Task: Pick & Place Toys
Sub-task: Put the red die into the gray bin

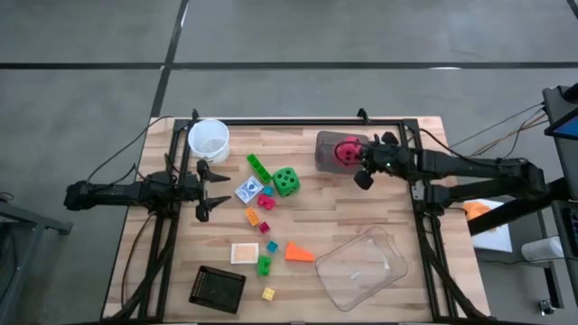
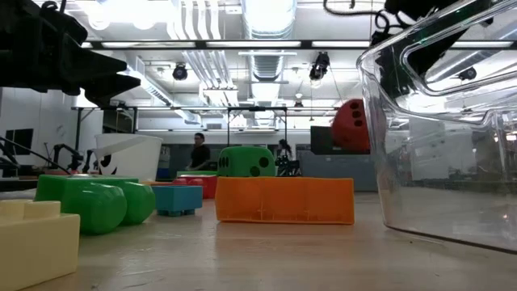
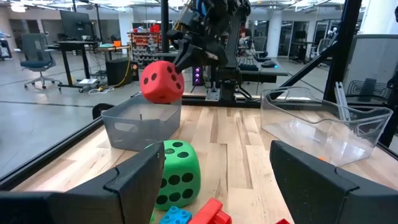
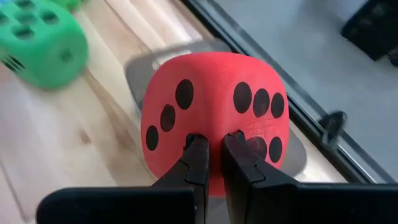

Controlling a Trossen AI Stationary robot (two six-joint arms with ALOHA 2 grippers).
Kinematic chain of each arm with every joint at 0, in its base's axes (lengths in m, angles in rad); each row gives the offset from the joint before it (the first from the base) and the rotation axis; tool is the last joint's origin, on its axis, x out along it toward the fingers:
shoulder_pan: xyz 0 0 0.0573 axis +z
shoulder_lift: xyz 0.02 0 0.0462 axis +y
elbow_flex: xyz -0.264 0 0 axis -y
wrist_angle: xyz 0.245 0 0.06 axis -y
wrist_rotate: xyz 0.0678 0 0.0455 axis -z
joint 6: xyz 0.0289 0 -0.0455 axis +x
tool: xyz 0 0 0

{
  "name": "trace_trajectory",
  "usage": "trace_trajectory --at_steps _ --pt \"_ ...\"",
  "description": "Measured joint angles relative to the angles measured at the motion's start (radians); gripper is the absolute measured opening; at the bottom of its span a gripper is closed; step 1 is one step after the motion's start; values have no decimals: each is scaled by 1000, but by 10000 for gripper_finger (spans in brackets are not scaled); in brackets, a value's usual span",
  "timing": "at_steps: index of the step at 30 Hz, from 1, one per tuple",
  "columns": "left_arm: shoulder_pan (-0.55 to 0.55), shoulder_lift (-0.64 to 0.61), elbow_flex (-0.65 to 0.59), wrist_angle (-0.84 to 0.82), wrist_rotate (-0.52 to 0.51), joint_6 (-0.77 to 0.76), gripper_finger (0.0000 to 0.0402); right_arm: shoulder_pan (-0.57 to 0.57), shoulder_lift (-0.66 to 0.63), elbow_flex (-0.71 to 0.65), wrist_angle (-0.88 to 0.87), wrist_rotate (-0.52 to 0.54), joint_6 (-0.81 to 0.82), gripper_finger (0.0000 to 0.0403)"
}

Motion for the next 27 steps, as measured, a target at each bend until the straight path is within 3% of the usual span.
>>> trace_trajectory --at_steps 18,24,27 --pt "0 0 -2 -5 0 0 291 -59 295 19 -49 34 -92 19" --pt "0 0 -2 -8 0 2 291 -56 303 20 -46 22 -96 22" --pt "0 0 -2 -9 0 3 291 -56 274 18 -46 12 -84 48"
